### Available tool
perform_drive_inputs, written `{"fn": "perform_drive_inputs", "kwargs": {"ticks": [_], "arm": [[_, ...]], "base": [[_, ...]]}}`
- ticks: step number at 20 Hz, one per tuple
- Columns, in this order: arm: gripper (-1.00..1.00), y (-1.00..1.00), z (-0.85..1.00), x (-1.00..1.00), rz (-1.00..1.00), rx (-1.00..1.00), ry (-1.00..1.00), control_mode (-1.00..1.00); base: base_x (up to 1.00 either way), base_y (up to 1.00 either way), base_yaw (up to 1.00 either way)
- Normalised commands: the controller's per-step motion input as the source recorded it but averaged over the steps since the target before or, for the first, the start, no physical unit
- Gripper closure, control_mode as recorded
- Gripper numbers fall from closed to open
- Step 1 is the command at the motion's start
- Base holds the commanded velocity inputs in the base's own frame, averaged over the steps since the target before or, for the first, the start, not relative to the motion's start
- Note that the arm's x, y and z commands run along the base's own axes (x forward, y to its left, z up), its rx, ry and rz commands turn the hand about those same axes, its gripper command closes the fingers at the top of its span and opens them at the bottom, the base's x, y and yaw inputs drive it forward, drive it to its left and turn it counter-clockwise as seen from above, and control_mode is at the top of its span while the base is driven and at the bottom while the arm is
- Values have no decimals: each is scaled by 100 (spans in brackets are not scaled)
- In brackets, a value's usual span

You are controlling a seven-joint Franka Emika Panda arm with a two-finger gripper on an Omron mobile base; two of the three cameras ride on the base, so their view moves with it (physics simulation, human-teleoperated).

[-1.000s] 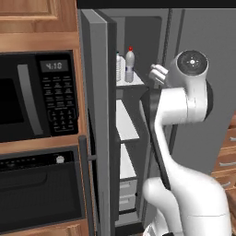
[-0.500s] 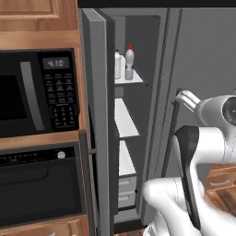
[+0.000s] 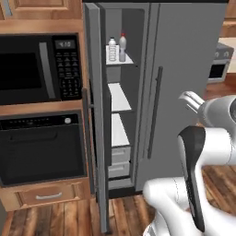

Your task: Take the bottled waters from the counter and place them in the freezer to freeze. Close the freezer door after placing the bottles.

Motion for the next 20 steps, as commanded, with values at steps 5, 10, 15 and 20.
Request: {"fn": "perform_drive_inputs", "kwargs": {"ticks": [5, 10, 15, 20], "arm": [[-100, 0, 0, 0, 0, 0, 0, 100], [-100, 0, 0, 0, 0, 0, 0, 100], [-100, 0, 0, 0, 0, 0, 0, 100], [-100, 0, 0, 0, 0, 0, 0, -100]], "base": [[9, 65, 10], [27, 31, 4], [2, 0, 0], [0, 0, 0]]}}
